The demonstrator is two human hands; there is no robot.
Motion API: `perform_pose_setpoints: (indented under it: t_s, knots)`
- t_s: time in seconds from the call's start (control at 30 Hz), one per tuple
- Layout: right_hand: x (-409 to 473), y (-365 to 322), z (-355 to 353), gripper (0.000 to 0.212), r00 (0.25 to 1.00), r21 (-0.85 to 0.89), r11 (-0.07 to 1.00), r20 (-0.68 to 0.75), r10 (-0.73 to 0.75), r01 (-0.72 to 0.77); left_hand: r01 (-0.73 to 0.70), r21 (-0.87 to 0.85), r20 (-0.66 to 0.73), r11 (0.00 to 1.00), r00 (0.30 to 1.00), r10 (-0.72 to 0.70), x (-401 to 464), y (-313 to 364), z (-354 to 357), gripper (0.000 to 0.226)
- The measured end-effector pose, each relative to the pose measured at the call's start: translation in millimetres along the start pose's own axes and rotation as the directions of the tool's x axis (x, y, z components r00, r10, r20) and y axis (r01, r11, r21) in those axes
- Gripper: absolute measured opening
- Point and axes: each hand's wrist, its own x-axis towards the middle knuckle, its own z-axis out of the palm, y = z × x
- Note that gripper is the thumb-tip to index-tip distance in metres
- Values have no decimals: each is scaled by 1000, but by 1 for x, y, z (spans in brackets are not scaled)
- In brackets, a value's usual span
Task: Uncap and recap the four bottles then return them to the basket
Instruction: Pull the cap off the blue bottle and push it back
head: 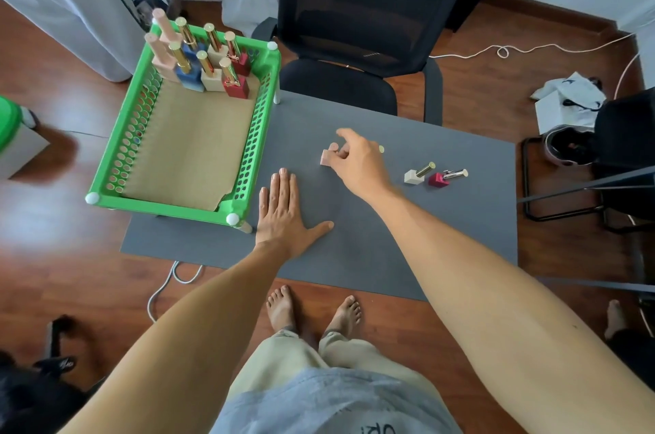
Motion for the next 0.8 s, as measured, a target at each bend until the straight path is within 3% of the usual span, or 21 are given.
perform_pose_setpoints:
  t_s: [0.17, 0.3, 0.43, 0.57, 0.8]
  knots:
    - [-38, 19, 2, 21, 985, 57, 998, -173, 10, -1, 1, 9, -3, 1000, 1000, -1, 0, 0, 0, 127]
    - [-63, 50, 7, 17, 946, 194, 969, -255, 198, -150, -1, 7, 4, 1000, 1000, 1, 1, 0, 2, 128]
    - [-57, 72, 2, 32, 924, 271, 923, -192, 330, -274, -2, 10, -15, 1000, 1000, 2, 4, -1, 4, 128]
    - [-32, 80, -5, 49, 945, 205, 929, -48, 325, -309, -5, 14, -46, 1000, 999, 5, 2, -3, 6, 127]
    - [-5, 80, -1, 17, 967, 209, 948, -35, 253, -241, -13, 19, -88, 1000, 996, 15, 2, -4, 12, 125]
